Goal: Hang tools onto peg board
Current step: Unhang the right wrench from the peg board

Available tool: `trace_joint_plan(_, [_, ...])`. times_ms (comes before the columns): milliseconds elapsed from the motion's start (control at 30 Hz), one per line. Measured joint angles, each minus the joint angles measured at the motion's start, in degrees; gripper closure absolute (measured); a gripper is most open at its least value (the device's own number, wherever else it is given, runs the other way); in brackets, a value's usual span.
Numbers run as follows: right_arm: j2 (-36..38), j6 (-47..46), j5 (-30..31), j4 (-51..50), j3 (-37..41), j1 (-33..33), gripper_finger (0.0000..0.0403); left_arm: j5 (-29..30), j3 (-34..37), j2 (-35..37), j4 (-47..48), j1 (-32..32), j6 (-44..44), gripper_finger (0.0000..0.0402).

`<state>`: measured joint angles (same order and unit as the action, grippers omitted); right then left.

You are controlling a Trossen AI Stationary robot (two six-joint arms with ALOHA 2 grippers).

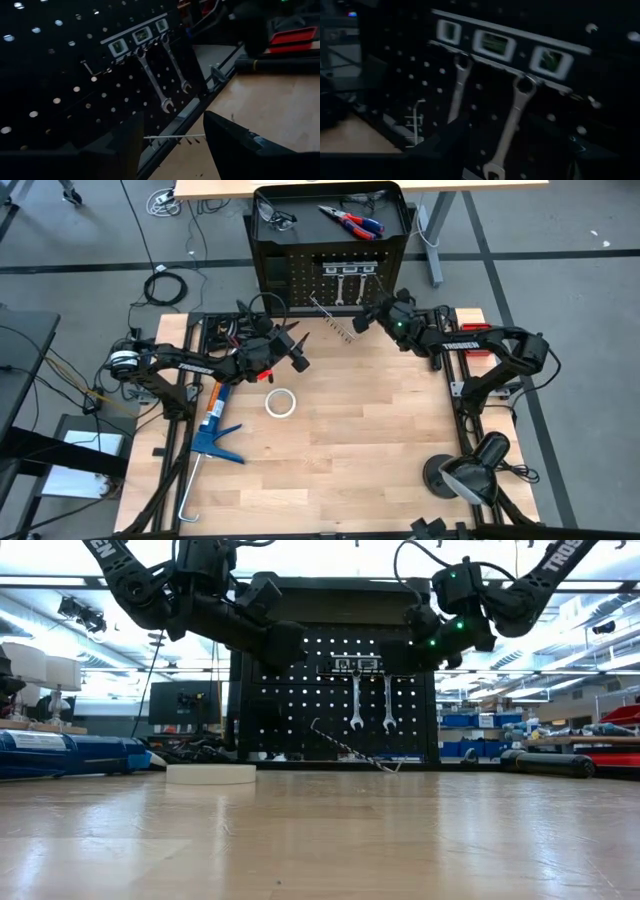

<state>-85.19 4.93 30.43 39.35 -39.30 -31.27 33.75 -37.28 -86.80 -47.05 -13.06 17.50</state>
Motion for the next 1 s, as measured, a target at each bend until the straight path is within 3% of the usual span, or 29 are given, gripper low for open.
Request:
trace_joint_plan(233, [-2.5,-6.3,7.5,4.4,0.0,2.0,0.0195,-0.1,0.0,0.0,-0.4,0.0,-0.2,0.0191])
trace_joint_plan(533, [-17.9,0.7,21.3,19.9,-4.6,5.5,0.0194,0.0,0.0,0.0,0.5,0.0,-0.2,0.0191])
trace_joint_plan(667, [-22.1,1.4,20.6,25.1,-6.2,4.2,0.0194,0.0,0.0,0.0,0.4,0.0,-0.2,0.0191])
trace_joint_plan(1000, [-26.4,5.1,22.5,25.5,-11.9,2.7,0.0193,0.0,0.0,0.0,0.3,0.0,-0.2,0.0191])
